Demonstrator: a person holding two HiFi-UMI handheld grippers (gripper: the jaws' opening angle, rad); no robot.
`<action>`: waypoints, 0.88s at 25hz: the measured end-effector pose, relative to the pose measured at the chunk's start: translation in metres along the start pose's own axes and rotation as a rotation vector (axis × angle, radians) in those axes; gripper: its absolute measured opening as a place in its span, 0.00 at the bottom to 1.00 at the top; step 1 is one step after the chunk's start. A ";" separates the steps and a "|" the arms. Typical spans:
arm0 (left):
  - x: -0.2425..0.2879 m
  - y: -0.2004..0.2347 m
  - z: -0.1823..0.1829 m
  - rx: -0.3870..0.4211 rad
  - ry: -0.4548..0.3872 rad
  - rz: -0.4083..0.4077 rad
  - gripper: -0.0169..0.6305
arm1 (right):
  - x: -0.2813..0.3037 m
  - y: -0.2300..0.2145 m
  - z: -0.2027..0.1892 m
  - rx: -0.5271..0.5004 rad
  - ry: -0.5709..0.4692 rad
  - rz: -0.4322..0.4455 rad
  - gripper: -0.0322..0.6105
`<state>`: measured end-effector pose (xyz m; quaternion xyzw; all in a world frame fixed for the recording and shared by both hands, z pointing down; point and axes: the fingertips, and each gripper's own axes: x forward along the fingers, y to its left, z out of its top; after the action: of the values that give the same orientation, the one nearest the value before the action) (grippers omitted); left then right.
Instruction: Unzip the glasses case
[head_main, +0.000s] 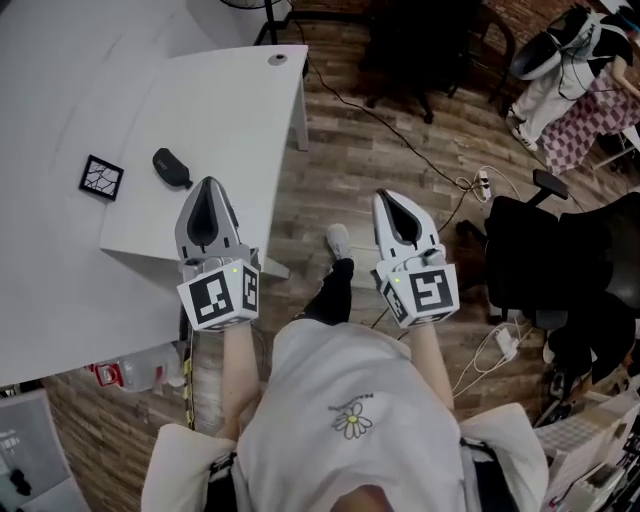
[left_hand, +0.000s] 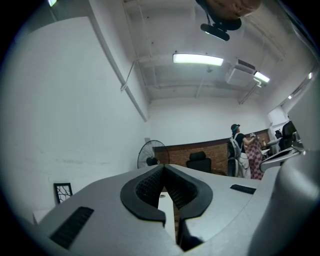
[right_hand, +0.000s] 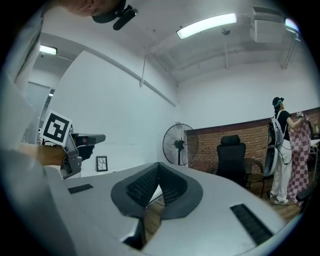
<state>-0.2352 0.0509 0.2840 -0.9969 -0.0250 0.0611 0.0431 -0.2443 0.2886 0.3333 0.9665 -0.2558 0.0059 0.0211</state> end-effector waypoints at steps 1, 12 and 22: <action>0.015 0.000 -0.001 0.005 -0.005 0.009 0.05 | 0.012 -0.006 -0.001 0.002 -0.008 0.012 0.06; 0.184 0.016 -0.032 0.050 0.025 0.161 0.05 | 0.184 -0.074 0.004 -0.066 -0.038 0.237 0.06; 0.229 0.069 -0.032 0.094 0.036 0.424 0.05 | 0.327 -0.066 0.019 -0.098 -0.058 0.519 0.06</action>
<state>-0.0011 -0.0078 0.2816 -0.9777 0.1888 0.0521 0.0762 0.0726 0.1830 0.3186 0.8660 -0.4957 -0.0289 0.0584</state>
